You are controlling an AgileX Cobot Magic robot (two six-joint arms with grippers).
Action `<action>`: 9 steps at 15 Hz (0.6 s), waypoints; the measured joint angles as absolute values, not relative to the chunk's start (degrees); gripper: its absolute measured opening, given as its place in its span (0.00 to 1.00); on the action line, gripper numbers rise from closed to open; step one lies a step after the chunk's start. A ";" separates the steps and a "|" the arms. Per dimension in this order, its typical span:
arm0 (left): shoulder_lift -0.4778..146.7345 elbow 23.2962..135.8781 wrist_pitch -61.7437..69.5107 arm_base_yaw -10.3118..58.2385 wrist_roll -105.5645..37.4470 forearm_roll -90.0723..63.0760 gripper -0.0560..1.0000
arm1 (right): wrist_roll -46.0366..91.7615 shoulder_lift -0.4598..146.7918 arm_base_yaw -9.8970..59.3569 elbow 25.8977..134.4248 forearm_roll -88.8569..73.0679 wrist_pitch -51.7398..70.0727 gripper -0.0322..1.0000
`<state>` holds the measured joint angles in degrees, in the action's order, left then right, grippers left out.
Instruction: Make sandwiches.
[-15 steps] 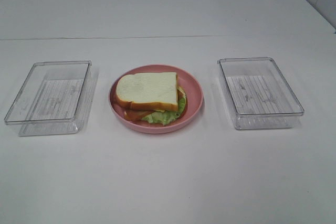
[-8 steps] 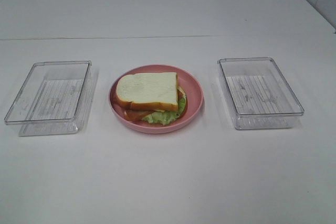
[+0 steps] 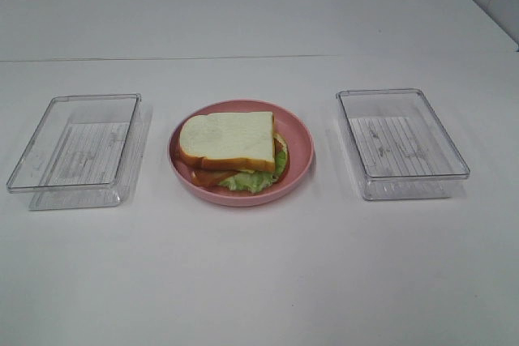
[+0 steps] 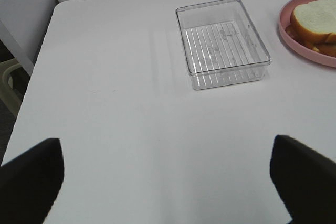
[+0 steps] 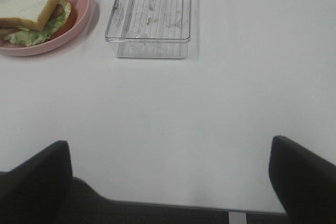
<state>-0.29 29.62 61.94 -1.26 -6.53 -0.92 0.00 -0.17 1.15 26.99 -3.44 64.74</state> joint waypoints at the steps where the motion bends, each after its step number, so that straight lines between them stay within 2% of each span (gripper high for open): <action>1: -0.29 29.62 61.94 -1.26 -6.53 -0.92 0.99 | 0.00 -0.17 1.15 26.99 -3.44 64.74 0.98; 9: -0.29 29.62 61.94 -1.26 -6.53 -0.92 0.99 | 0.00 -0.17 1.15 26.99 -3.44 64.74 0.98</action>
<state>-0.29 29.62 61.94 -1.26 -6.53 -0.92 0.00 -0.17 1.15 26.99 -3.44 64.74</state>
